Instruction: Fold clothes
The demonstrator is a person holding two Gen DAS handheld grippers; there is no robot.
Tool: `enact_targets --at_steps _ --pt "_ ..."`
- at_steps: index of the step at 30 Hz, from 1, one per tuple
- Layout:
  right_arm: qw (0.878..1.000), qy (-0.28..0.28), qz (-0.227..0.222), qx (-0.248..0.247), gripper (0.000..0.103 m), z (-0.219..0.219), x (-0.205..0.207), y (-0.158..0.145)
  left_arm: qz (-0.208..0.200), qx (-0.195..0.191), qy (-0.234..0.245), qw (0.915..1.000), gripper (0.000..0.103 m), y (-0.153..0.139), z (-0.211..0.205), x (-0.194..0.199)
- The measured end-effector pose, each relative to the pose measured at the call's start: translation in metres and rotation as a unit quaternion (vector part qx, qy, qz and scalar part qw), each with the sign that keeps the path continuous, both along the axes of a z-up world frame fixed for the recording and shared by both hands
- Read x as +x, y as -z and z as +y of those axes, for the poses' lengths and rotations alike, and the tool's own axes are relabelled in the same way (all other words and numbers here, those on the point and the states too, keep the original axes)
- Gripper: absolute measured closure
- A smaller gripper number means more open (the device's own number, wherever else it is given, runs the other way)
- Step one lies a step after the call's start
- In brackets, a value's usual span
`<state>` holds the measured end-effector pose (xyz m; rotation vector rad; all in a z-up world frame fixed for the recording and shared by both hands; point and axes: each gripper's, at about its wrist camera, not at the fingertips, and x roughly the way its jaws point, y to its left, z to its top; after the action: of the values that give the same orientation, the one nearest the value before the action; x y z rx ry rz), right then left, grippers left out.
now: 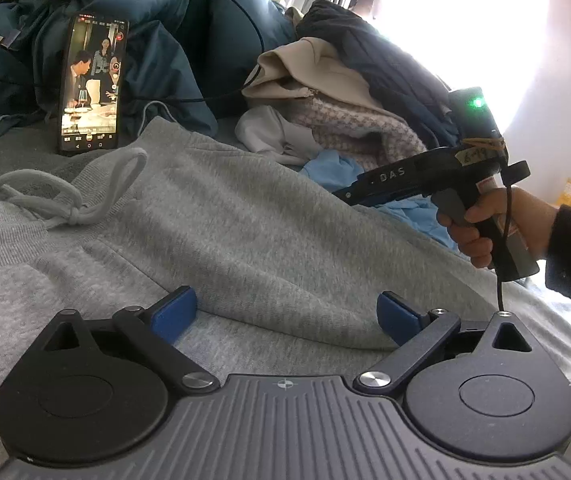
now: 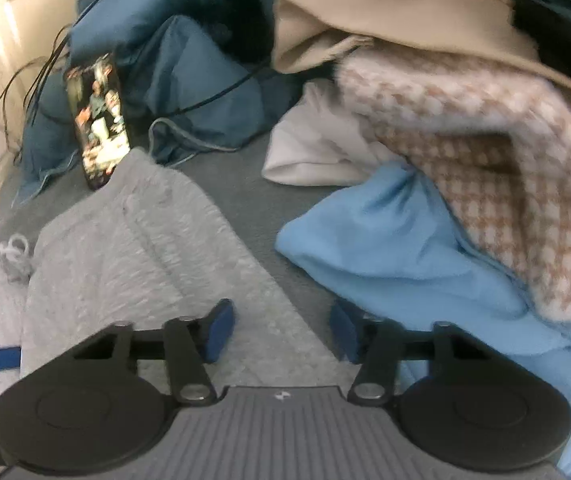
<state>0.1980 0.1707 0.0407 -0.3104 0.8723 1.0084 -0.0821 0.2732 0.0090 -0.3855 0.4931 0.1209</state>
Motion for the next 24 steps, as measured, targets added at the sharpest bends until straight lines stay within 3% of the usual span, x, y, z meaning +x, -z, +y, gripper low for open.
enact_targets --at_steps 1,4,5,8,13,19,24 --pt "1.000 -0.008 -0.009 -0.009 0.062 0.004 -0.005 -0.001 -0.001 -0.002 0.000 1.0000 0.005 0.000 0.001 0.000" --pt "0.997 -0.028 -0.062 -0.047 0.095 0.016 -0.024 -0.005 -0.003 -0.007 0.001 1.0000 0.005 0.000 0.002 -0.001" --pt "0.994 -0.029 -0.087 -0.060 0.097 0.019 -0.031 -0.007 -0.004 -0.008 0.001 1.0000 0.005 0.000 0.002 -0.002" --pt "0.985 -0.008 -0.152 -0.076 0.099 0.022 -0.049 -0.015 -0.011 -0.017 0.002 0.9998 0.005 0.000 0.004 -0.004" --pt "0.959 0.003 -0.262 -0.105 0.100 0.026 -0.077 -0.020 -0.033 -0.032 -0.007 0.9989 0.005 -0.003 0.009 -0.011" --pt "0.954 0.038 -0.280 -0.101 0.100 0.019 -0.063 -0.021 -0.034 -0.020 -0.016 0.9991 0.005 -0.005 0.007 -0.011" --pt "0.949 0.035 -0.287 -0.129 0.099 0.030 -0.051 0.010 -0.014 -0.009 -0.015 0.9997 0.005 -0.002 0.005 -0.004"
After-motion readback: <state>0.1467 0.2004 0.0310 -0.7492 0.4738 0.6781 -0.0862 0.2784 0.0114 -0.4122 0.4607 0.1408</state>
